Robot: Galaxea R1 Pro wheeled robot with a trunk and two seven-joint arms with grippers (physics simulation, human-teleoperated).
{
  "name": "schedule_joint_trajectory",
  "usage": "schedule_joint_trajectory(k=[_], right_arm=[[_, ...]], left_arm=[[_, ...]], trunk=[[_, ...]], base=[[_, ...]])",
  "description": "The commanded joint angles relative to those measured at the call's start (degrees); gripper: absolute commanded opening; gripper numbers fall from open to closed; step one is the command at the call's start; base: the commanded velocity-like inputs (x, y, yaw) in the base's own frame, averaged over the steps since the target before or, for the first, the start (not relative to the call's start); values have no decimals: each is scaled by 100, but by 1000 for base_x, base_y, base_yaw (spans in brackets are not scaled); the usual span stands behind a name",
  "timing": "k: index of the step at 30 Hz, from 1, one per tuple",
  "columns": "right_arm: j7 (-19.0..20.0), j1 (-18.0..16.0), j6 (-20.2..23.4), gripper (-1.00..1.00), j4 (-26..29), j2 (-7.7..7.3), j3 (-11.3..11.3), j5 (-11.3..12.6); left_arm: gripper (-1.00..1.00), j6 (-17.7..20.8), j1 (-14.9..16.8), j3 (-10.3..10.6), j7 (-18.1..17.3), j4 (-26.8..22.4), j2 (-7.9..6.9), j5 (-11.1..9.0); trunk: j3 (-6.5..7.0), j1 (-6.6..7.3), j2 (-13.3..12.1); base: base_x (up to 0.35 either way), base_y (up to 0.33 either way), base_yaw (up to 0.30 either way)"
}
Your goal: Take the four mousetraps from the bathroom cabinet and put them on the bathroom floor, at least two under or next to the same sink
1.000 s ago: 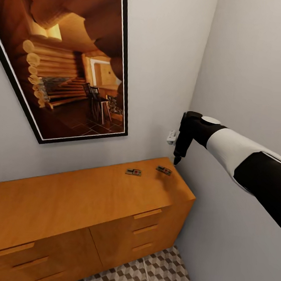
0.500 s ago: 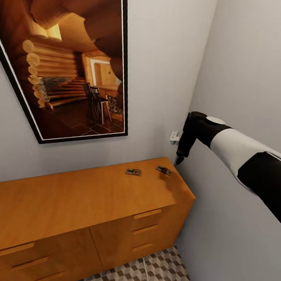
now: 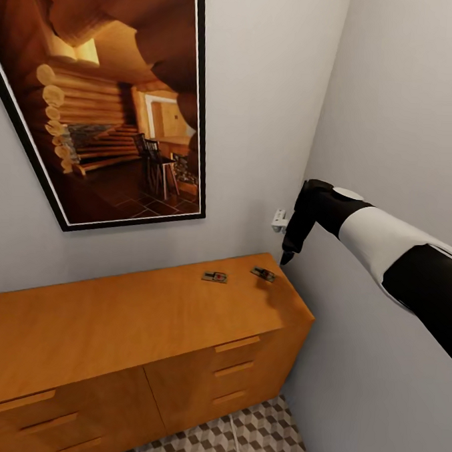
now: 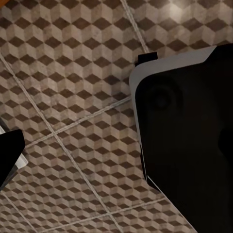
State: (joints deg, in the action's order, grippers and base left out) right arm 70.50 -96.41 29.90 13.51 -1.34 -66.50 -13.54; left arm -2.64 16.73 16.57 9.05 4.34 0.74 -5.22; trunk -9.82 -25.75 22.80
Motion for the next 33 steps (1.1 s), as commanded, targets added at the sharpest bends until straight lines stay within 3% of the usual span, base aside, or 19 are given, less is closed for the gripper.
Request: schedule_joint_trajectory(k=[1, 10, 23, 33], right_arm=[[34, -1, 51, 100, 20, -7, 32, -52], [34, -1, 51, 100, 20, -7, 38, -4], [26, -1, 41, 100, 20, -50, 39, 618], [21, -1, 36, 100, 20, -81, 40, 691]], left_arm=[[100, -27, 10, 48, 9, 23, 5, -55], [100, -27, -2, 48, 14, 23, 5, -57], [100, -27, -59, 48, 17, 23, 5, -55], [100, -26, -78, 48, 16, 23, 5, -55]], trunk=[[-12, -3, 12], [-12, -3, 12], [-12, -3, 12], [-12, -3, 12]], base=[[0, 0, 0], [0, 0, 0], [0, 0, 0], [0, 0, 0]])
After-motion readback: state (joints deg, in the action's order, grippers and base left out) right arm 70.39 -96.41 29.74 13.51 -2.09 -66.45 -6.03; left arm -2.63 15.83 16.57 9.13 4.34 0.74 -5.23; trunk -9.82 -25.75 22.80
